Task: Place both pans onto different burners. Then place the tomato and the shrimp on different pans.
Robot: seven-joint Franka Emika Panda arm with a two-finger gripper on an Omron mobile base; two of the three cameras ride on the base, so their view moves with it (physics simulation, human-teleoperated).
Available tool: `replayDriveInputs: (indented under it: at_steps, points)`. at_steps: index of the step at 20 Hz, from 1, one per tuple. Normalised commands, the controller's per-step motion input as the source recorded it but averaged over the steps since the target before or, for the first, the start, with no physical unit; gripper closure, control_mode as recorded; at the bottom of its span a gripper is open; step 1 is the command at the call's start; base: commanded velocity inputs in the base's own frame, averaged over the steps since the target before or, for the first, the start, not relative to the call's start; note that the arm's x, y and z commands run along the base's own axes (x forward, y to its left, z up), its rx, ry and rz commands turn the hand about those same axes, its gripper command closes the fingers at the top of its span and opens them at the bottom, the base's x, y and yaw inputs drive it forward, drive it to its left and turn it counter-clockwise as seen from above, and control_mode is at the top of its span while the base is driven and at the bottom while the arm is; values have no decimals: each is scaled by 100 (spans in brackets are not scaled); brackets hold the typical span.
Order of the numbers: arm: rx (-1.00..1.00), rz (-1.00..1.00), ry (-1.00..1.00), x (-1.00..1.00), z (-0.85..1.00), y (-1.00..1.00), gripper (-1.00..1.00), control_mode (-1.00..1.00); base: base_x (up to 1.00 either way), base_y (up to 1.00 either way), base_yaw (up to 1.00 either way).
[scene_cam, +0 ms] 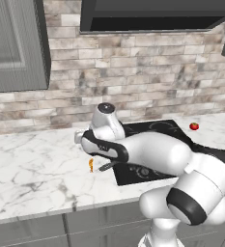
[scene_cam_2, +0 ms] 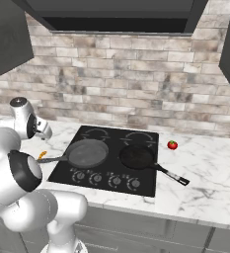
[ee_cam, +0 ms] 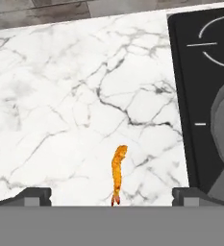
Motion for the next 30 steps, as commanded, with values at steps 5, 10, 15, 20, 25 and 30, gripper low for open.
replayDriveInputs:
  at_steps: [5, 10, 15, 20, 25, 30]
  points:
    - [-7, 15, -13, -6, 0, 6, -100, -100, 0, 0, 0]
    - [-9, 16, -9, -6, 0, 0, -100, -100, 0, 0, 0]
    - [-5, 3, 1, -4, 0, 0, -100, -100, 0, 0, 0]
    - [0, 0, 5, 0, 0, 0, -100, -100, 0, 0, 0]
    - [0, 0, 13, 0, 0, 0, -100, -100, 0, 0, 0]
    - [-1, 0, 12, 0, -1, 0, -100, -100, 0, 0, 0]
